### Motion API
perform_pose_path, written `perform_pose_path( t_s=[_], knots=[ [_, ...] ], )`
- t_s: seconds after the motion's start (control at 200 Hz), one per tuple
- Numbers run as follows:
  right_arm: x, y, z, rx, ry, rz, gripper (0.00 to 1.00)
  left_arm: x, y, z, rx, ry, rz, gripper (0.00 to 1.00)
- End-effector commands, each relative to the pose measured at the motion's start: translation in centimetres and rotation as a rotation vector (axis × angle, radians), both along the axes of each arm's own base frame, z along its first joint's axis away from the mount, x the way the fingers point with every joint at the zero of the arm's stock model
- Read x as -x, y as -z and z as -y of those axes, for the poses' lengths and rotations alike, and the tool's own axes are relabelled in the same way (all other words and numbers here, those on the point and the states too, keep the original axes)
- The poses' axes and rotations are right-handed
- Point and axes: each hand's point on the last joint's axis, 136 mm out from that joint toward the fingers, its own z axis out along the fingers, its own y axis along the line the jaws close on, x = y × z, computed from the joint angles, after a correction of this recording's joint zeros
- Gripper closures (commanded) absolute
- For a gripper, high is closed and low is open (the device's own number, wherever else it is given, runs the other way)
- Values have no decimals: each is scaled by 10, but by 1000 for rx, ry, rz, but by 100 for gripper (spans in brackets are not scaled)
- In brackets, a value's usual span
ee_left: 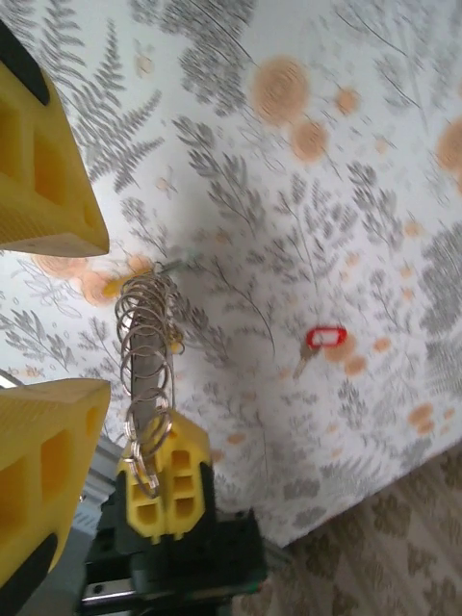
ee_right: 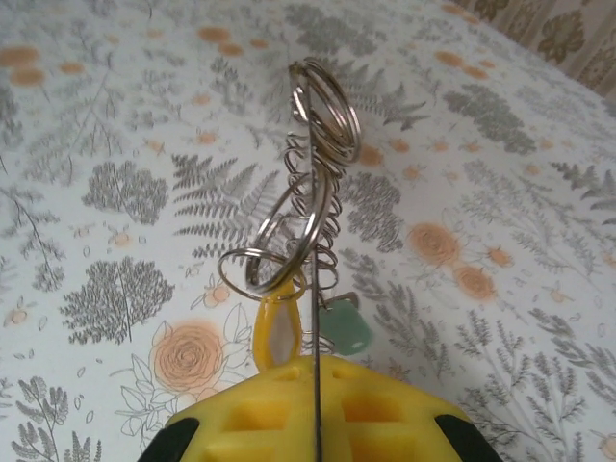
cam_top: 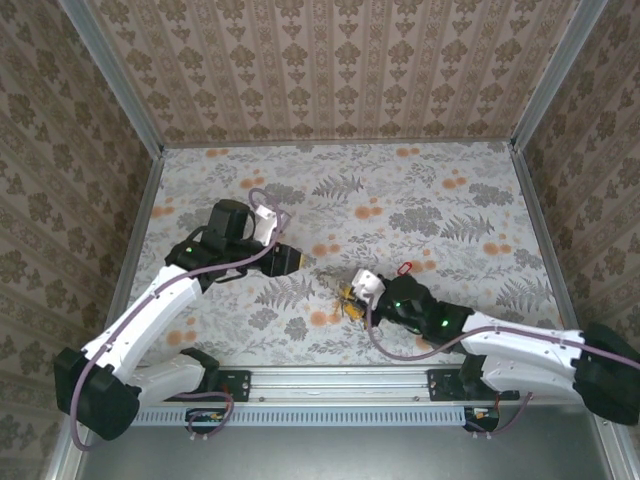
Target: Put the keys on the keyring
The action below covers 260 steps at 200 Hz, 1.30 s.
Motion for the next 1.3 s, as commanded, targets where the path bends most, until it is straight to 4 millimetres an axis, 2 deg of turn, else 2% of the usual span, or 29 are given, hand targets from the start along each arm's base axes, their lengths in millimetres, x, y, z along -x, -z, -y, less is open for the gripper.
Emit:
perform_pose_path(
  t_s=[0.0, 0.175, 0.33, 0.49, 0.6, 0.725, 0.83, 0.905, 0.99, 1.055, 1.17, 1.295],
  knots=[
    [-15, -16, -10, 20, 88, 145, 100, -5, 10, -6, -16, -57, -43, 62],
    [-6, 26, -23, 195, 91, 165, 100, -7, 26, -13, -57, -87, -89, 62],
    [0, 46, -28, 235, 83, 125, 100, -5, 38, -16, -69, -104, -137, 62],
    [8, 64, -23, 298, 67, 86, 83, -2, 54, -20, -90, -127, -193, 62],
    [14, 72, -20, 346, 67, 75, 77, 1, 64, -22, -105, -130, -221, 61],
    [19, 75, -20, 324, 72, 52, 73, 3, 70, -21, -105, -129, -239, 61],
    [22, 77, -21, 305, 67, 33, 59, 4, 74, -21, -108, -123, -249, 61],
    [23, 78, -23, 304, 59, 22, 54, 4, 75, -20, -107, -118, -254, 61],
    [26, 76, -22, 288, 49, 11, 44, 6, 76, -20, -110, -112, -254, 61],
    [28, 69, -22, 260, 44, 0, 41, 7, 77, -21, -116, -108, -255, 61],
    [34, 54, -21, 162, 16, -54, 27, 8, 81, -21, -142, -101, -251, 61],
    [38, 38, -9, 74, 18, -113, 18, 5, 87, -20, -183, -87, -238, 62]
  ],
)
